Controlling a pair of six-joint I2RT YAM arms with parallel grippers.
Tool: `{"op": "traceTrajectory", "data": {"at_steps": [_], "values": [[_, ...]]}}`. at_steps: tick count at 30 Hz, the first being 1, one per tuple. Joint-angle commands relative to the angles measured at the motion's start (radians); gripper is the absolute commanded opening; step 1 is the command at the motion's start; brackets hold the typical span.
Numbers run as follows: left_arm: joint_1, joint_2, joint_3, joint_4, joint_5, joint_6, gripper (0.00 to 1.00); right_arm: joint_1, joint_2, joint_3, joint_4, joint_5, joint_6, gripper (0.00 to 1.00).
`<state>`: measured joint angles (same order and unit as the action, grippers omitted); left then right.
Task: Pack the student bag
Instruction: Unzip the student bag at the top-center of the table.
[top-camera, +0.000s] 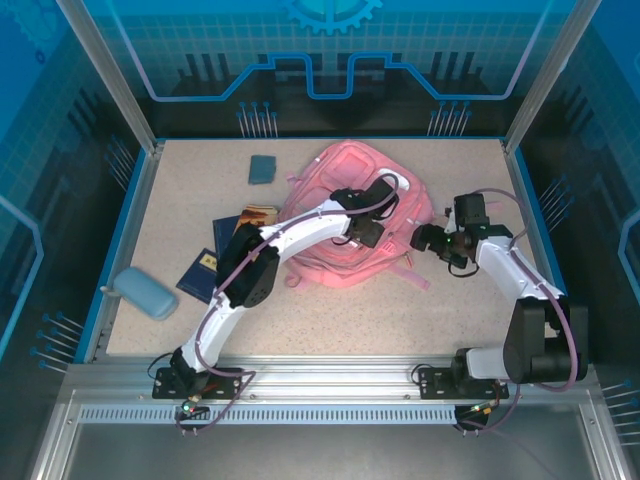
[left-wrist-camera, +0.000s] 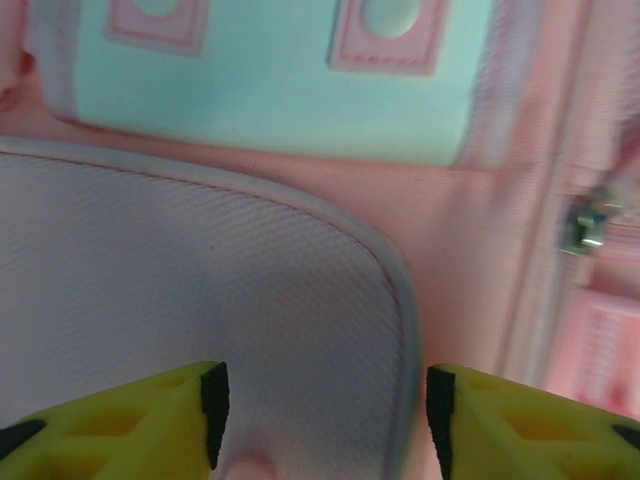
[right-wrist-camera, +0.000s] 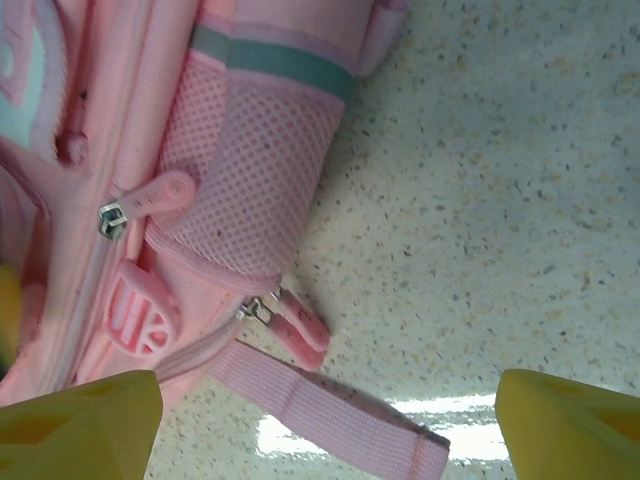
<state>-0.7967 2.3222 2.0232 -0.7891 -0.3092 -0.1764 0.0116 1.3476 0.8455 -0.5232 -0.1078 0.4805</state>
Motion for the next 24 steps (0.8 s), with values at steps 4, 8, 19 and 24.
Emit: {"op": "traceTrajectory", "data": {"at_steps": [4,8,19,24], "values": [[0.004,0.093,0.124,-0.071,-0.081,0.026,0.50,-0.012,-0.033,-0.026,0.009,-0.006,-0.020,0.86],[0.004,0.100,0.127,-0.070,-0.077,0.018,0.39,-0.010,-0.031,-0.028,0.016,-0.007,-0.029,0.84],[0.017,-0.065,0.159,-0.062,-0.037,0.075,0.00,0.117,-0.008,0.008,0.041,-0.055,-0.258,0.58],[0.061,-0.178,0.137,-0.061,0.027,0.102,0.00,0.174,0.005,0.026,0.068,-0.065,-0.306,0.52]]}}
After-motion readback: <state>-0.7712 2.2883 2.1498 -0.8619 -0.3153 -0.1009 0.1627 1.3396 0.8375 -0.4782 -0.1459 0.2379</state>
